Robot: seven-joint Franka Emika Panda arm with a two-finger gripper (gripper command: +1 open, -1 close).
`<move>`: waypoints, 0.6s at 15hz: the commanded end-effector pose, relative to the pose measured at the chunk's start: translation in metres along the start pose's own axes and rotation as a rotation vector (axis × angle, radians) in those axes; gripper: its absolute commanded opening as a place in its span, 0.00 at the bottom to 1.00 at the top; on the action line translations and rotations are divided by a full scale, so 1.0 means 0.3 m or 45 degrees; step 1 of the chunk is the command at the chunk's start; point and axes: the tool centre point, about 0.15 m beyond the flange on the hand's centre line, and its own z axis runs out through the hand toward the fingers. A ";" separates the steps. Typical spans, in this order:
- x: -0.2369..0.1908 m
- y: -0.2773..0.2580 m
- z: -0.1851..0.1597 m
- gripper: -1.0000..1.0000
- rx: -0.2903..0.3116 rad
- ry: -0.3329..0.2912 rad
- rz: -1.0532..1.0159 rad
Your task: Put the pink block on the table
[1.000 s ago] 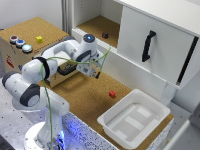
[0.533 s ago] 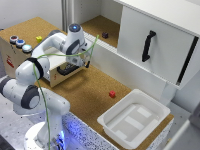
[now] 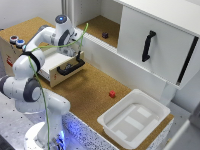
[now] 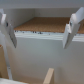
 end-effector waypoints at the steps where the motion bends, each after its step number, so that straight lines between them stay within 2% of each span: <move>1: 0.262 0.015 0.150 1.00 -0.097 -0.127 0.036; 9: 0.474 0.142 0.338 1.00 -0.200 -0.108 0.065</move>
